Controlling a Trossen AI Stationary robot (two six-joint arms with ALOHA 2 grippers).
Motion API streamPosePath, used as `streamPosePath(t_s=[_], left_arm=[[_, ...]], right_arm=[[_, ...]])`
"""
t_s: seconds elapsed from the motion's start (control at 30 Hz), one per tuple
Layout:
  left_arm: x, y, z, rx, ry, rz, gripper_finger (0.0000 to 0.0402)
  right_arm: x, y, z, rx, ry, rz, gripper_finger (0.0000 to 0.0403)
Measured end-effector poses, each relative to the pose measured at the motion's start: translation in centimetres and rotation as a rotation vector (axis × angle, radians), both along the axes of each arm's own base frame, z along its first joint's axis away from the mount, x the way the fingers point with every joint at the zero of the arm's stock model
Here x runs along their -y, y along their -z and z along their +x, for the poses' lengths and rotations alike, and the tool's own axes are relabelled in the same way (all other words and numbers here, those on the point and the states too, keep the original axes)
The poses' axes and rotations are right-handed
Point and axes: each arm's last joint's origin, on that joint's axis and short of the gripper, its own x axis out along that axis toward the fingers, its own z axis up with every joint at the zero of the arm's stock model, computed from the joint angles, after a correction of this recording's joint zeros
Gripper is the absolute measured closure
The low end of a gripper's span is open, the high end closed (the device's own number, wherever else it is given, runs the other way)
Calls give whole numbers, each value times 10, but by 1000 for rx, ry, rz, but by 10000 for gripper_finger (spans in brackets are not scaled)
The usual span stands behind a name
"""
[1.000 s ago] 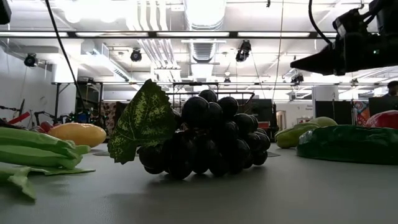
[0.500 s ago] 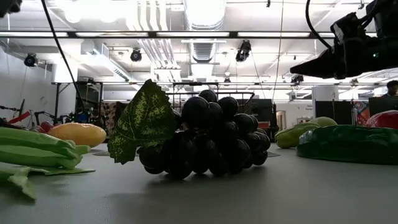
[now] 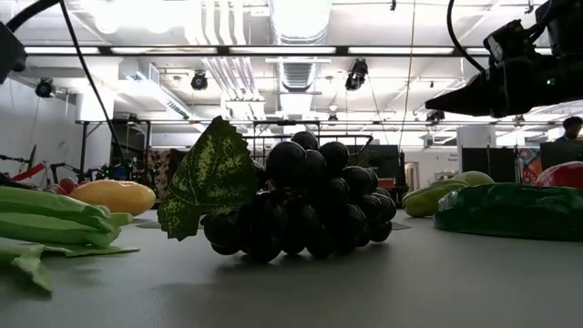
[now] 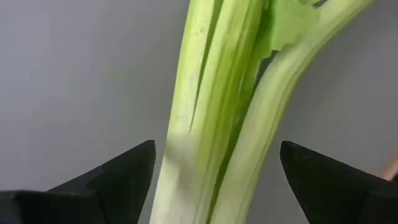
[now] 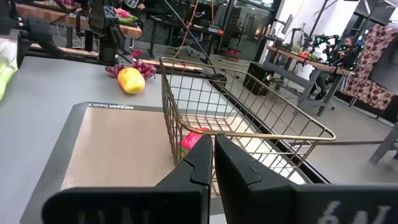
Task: Build produce basket
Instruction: Put the Chinese cabbage into the wire basket
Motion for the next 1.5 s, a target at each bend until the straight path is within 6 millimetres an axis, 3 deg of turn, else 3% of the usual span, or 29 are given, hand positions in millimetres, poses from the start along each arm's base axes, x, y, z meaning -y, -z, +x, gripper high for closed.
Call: streamPosePath(t_s=[0.13, 0.3, 0.6, 0.77, 1.0, 1.17, 1.5], left_arm=[[-2, 10, -2, 5, -6, -6, 94], [-6, 17, -4, 7, -12, 20, 148], [-5, 10, 0, 90, -26, 57, 311], [-7, -5, 7, 200, -75, 74, 381], [-20, -44, 8, 494, -172, 155, 385], [-31, -68, 5, 730, -139, 286, 385], [-47, -85, 4, 1024, -96, 648, 385]], right_arm=[[0, 0, 0, -3, 0, -6, 394], [0, 1, 0, -13, 0, -9, 394], [0, 0, 0, -34, -7, -88, 394], [0, -3, 0, -11, -8, -110, 394], [0, -21, 4, 47, -8, -134, 394], [-2, -39, 8, 101, -70, -144, 394], [-5, -68, 12, 222, -173, -80, 394]])
